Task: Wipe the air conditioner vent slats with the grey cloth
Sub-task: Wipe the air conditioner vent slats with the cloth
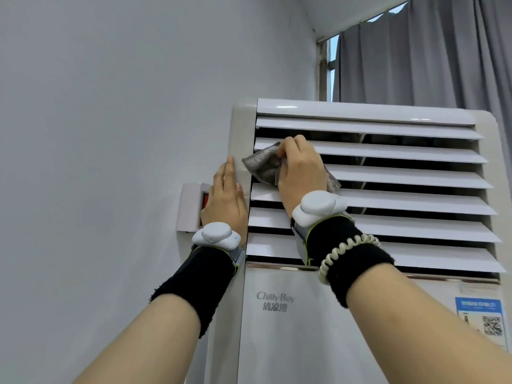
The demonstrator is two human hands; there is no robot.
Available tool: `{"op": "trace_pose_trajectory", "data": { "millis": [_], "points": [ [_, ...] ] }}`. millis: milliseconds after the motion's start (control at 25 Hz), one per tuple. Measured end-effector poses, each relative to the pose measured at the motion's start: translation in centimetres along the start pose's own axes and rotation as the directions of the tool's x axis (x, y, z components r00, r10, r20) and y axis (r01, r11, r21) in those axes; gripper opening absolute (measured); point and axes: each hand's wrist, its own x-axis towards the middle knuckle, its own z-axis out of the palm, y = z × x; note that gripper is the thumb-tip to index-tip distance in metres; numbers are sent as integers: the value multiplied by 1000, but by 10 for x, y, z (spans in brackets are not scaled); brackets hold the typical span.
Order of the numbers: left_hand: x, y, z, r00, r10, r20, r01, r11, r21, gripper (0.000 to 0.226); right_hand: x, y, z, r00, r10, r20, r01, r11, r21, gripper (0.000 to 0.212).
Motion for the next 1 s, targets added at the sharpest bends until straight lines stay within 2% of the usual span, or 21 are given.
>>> {"op": "trace_pose_trajectory", "data": {
  "millis": [160, 320, 440, 600, 720, 800, 840, 1000],
  "points": [
    [0, 4, -2, 999, -27, 16, 28, 1000, -3, 45, -8, -12, 6, 998, -64, 9, 63, 998, 31, 19],
    [1, 2, -1, 1000, -18, -6, 18, 1000, 14, 37, -16, -18, 12, 981, -149, 126, 144, 988, 47, 30],
    [1, 0, 2, 999, 6, -37, -5, 999, 39, 39, -15, -3, 9, 967, -166, 195, 158, 986, 55, 40],
    [2, -2, 3, 999, 30, -42, -29, 999, 23, 48, -11, 23, -7, 976, -49, 212, 36, 997, 68, 34],
    [1, -3, 4, 999, 20, -26, -20, 1000, 7, 49, -9, 52, -23, 973, 159, 169, -161, 987, 1, 33],
    [1, -2, 4, 1000, 17, -26, -17, 1000, 3, 49, -7, 62, -29, 940, 312, 141, -309, 950, -43, 34],
    [1, -2, 4, 1000, 18, -26, -18, 1000, 3, 49, -7, 62, -29, 929, 343, 138, -338, 939, -57, 34],
    [1, -2, 3, 1000, 21, -15, -21, 1000, 8, 49, -7, 21, -8, 958, 241, 159, -241, 970, -19, 23]
  ]
}}
